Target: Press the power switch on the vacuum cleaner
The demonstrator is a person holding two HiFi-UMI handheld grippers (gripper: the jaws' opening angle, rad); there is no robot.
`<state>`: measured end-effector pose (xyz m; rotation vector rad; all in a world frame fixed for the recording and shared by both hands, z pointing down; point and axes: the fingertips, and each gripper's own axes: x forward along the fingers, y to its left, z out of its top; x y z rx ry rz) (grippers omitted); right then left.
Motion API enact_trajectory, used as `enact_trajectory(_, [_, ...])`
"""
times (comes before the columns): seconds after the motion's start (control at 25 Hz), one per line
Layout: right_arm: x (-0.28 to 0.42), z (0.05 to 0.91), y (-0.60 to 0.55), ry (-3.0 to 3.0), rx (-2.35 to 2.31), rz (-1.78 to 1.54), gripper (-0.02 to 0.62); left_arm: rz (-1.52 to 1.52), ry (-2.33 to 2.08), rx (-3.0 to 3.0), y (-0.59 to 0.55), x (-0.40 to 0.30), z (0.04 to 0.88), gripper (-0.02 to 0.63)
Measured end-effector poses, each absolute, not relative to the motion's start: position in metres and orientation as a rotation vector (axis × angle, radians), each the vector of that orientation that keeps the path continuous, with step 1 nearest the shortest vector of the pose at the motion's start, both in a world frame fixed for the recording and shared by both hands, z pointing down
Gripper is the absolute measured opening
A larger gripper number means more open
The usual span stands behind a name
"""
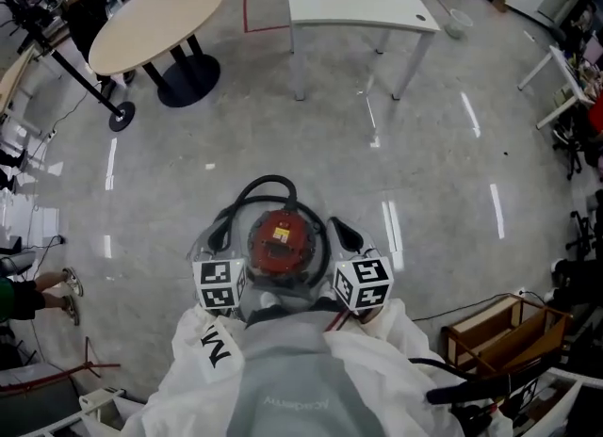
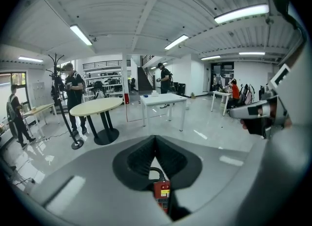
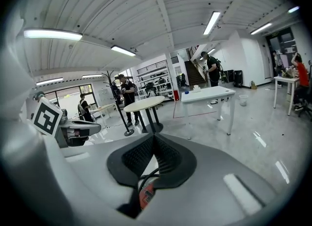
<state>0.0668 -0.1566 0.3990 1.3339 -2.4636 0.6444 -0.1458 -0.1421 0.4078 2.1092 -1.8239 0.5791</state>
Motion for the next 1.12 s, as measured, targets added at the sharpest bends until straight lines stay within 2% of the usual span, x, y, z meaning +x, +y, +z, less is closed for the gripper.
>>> enact_trajectory(0.56, [0.086,0.391,-0.161,-2.568,1.228,0.667,0.000,0.596,-1.966,2.019,-0.125,-0.132,0.386,0.000])
enact_trajectory(1.12, [0.095,0.383,-0.126,-2.535,1.347,0.629,0.000,0.574,-1.902,2.155,-0.106,-0.120,0.377,0.000])
